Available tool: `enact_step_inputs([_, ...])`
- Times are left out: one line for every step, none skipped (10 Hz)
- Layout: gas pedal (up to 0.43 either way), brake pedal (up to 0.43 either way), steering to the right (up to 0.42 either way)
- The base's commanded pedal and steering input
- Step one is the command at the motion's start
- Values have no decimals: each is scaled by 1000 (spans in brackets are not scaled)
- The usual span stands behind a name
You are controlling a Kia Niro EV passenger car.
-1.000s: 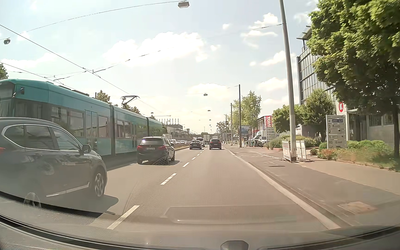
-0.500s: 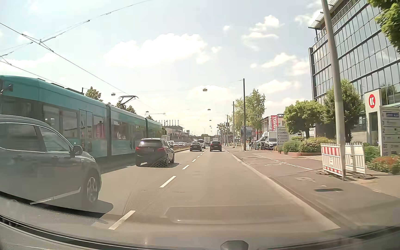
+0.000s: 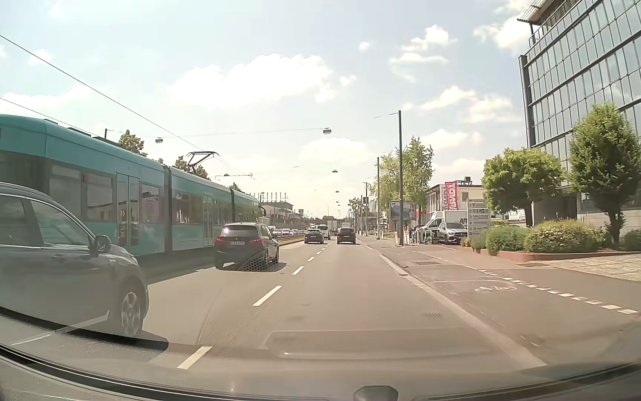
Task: Follow the waypoints while adhering to traffic rules and regulations
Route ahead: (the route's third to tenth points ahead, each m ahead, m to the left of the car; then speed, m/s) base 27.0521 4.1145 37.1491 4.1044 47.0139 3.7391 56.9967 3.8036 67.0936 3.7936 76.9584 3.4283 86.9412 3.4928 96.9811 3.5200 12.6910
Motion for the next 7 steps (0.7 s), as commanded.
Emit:
enact_step_inputs([87,30,0])
enact_step_inputs([87,30,0])
enact_step_inputs([87,30,0])
enact_step_inputs([98,30,0])
enact_step_inputs([98,30,1])
enact_step_inputs([98,30,0])
enact_step_inputs([98,30,1])
